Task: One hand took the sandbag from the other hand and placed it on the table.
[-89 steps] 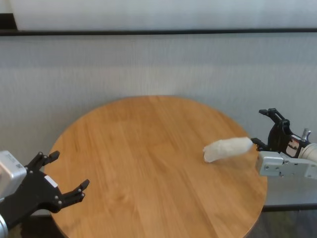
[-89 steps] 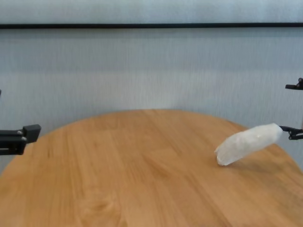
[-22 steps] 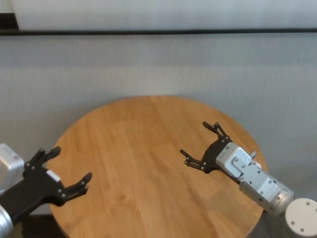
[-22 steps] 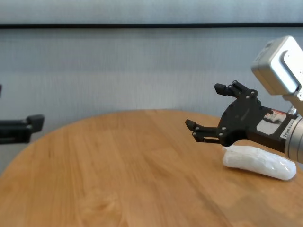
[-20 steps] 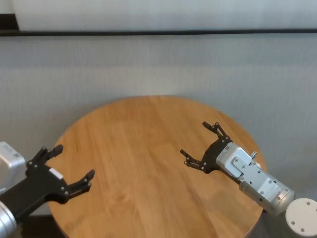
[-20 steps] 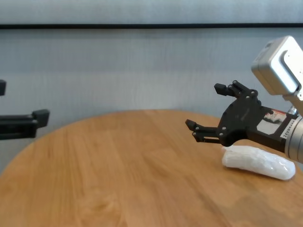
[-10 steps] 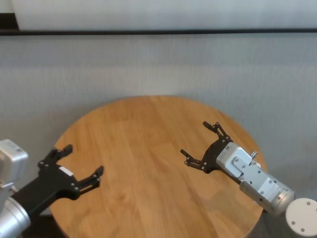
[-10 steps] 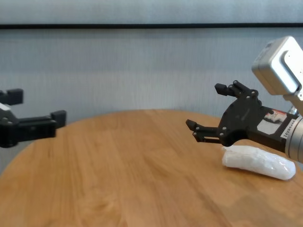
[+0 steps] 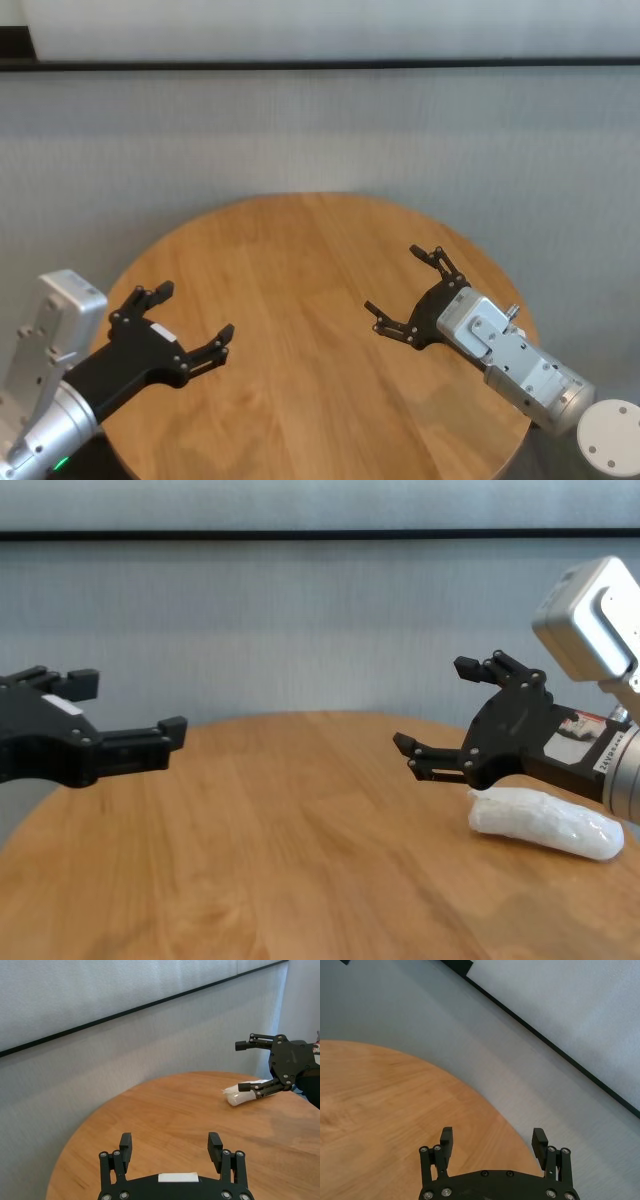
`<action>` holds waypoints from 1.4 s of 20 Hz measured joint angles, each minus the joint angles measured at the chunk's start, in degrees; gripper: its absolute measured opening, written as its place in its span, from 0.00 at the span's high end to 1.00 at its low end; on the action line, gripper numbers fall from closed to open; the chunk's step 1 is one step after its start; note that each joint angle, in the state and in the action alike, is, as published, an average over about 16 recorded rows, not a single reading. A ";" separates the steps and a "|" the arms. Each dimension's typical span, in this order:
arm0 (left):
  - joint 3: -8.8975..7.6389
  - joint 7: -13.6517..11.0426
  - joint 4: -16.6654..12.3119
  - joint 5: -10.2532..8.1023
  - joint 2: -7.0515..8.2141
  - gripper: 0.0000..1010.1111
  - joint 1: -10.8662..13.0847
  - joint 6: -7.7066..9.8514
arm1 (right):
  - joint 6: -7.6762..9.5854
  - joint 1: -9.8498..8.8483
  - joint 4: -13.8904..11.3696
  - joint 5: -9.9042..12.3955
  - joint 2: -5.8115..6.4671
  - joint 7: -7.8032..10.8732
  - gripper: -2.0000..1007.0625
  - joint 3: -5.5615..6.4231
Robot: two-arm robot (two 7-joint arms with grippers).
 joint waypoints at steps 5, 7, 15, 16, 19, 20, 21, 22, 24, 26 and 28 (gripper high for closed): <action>1.61 -0.40 2.43 1.89 -1.54 0.01 -2.63 0.40 | 0.00 0.00 0.00 -0.01 0.01 0.00 0.01 0.00; 2.09 -0.58 3.38 2.49 -2.13 0.01 -3.47 0.45 | 0.00 0.00 0.00 -0.02 0.01 0.00 0.01 0.00; 3.24 -0.51 7.10 4.90 -4.49 0.01 -5.72 -0.40 | 0.00 0.00 0.00 -0.02 0.02 0.00 0.01 0.00; 3.26 -0.39 7.48 5.19 -4.78 0.01 -5.85 -0.68 | 0.00 0.00 0.00 -0.02 0.02 0.00 0.01 0.00; 3.20 0.00 8.54 6.08 -5.63 0.01 -6.11 -1.72 | 0.00 0.00 0.00 -0.02 0.02 0.00 0.01 0.00; 3.16 0.03 8.90 6.35 -5.90 0.01 -6.19 -2.13 | 0.00 0.00 0.00 -0.03 0.02 0.00 0.01 0.00; 3.13 0.01 9.26 6.61 -6.15 0.01 -6.27 -2.57 | 0.00 0.00 0.00 -0.03 0.02 0.00 0.01 0.00; 3.10 -0.02 9.63 6.85 -6.40 0.01 -6.37 -3.02 | 0.00 0.00 0.00 -0.03 0.02 0.00 0.01 0.00; 3.05 -0.10 10.34 7.20 -6.83 0.01 -6.57 -3.88 | 0.00 0.00 0.00 -0.03 0.02 0.00 0.01 0.00; 2.99 -0.23 10.93 7.43 -7.19 0.01 -6.74 -4.70 | 0.00 0.00 0.00 -0.03 0.02 0.00 0.01 0.00; 2.94 -0.37 11.37 7.57 -7.45 0.01 -6.87 -5.40 | 0.00 0.00 0.00 -0.03 0.02 0.00 0.01 0.00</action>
